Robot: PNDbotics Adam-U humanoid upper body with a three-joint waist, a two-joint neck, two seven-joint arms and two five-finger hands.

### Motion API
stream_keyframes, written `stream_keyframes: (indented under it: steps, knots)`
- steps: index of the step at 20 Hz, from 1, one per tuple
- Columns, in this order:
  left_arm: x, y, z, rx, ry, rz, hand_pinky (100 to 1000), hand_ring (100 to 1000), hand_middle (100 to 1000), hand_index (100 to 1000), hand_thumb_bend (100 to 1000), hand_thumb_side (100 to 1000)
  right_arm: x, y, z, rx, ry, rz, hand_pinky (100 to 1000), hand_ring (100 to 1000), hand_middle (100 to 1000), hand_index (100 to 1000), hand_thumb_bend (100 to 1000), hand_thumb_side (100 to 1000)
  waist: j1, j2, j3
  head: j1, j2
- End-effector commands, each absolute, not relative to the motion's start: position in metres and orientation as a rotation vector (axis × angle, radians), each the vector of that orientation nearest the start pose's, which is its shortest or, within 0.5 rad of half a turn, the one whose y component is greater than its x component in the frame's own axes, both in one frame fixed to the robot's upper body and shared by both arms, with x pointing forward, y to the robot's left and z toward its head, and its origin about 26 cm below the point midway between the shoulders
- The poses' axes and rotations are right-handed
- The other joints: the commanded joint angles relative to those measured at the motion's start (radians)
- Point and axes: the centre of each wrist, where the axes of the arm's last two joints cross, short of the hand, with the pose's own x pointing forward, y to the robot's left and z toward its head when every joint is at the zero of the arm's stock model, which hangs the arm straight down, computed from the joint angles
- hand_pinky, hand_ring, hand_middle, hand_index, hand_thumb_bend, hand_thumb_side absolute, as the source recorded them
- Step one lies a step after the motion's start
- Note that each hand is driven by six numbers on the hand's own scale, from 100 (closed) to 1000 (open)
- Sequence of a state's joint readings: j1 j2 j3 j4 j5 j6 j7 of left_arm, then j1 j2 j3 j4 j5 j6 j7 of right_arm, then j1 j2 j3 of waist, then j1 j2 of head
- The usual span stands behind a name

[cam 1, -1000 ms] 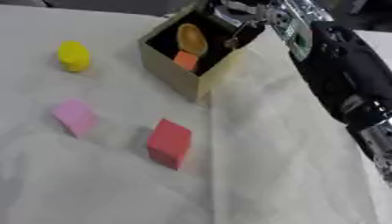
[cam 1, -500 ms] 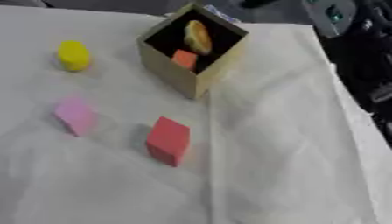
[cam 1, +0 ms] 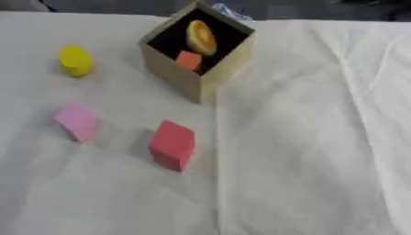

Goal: Pick up objects on the table and place them in the box.

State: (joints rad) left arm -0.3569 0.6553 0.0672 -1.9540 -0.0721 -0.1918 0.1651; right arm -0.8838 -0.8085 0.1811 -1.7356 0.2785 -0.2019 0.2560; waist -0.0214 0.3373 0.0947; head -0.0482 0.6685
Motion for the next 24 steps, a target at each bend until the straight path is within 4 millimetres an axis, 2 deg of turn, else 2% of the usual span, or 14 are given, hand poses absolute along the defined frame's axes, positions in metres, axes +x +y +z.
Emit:
stream_keyframes:
  steps: [1, 4, 7, 10, 13, 19, 24]
  knots:
    - [0.307, 0.336, 0.283, 0.822, -2.391, -0.854, 851, 720, 774, 891, 333, 610, 0.303, -0.275, 0.384, 1.016, 2.785, -1.586, 889, 891, 760, 857, 100, 248, 0.006, -0.025, -0.006, 0.013, 0.005]
    - [0.32, 0.356, 0.301, 0.957, -2.214, -1.09, 865, 757, 793, 901, 358, 578, 0.29, -0.285, 0.375, 1.076, 2.841, -1.53, 888, 888, 755, 855, 100, 254, 0.007, -0.027, -0.016, 0.024, 0.005]
    - [0.333, 0.373, 0.316, 1.026, -2.03, -1.307, 865, 782, 791, 887, 411, 466, 0.285, -0.293, 0.369, 1.13, 2.877, -1.488, 887, 884, 750, 852, 100, 252, 0.009, -0.028, -0.027, 0.032, 0.007]
    - [0.343, 0.381, 0.331, 1.053, -1.86, -1.531, 862, 804, 785, 878, 502, 396, 0.283, -0.297, 0.367, 1.158, 2.891, -1.465, 886, 881, 747, 851, 100, 248, 0.011, -0.03, -0.034, 0.035, 0.01]
    - [0.354, 0.383, 0.341, 1.063, -1.715, -1.711, 858, 811, 781, 888, 551, 384, 0.282, -0.298, 0.366, 1.162, 2.896, -1.449, 885, 878, 744, 850, 100, 248, 0.014, -0.03, -0.038, 0.037, 0.011]
    - [0.374, 0.382, 0.341, 0.993, -1.517, -1.94, 866, 823, 764, 868, 710, 338, 0.282, -0.298, 0.365, 1.158, 2.89, -1.456, 884, 873, 740, 849, 100, 268, 0.021, -0.029, -0.04, 0.038, 0.01]
    - [0.384, 0.377, 0.336, 0.924, -1.455, -2.032, 862, 813, 751, 868, 691, 315, 0.283, -0.297, 0.364, 1.155, 2.896, -1.464, 883, 869, 734, 846, 100, 278, 0.026, -0.027, -0.039, 0.035, 0.009]
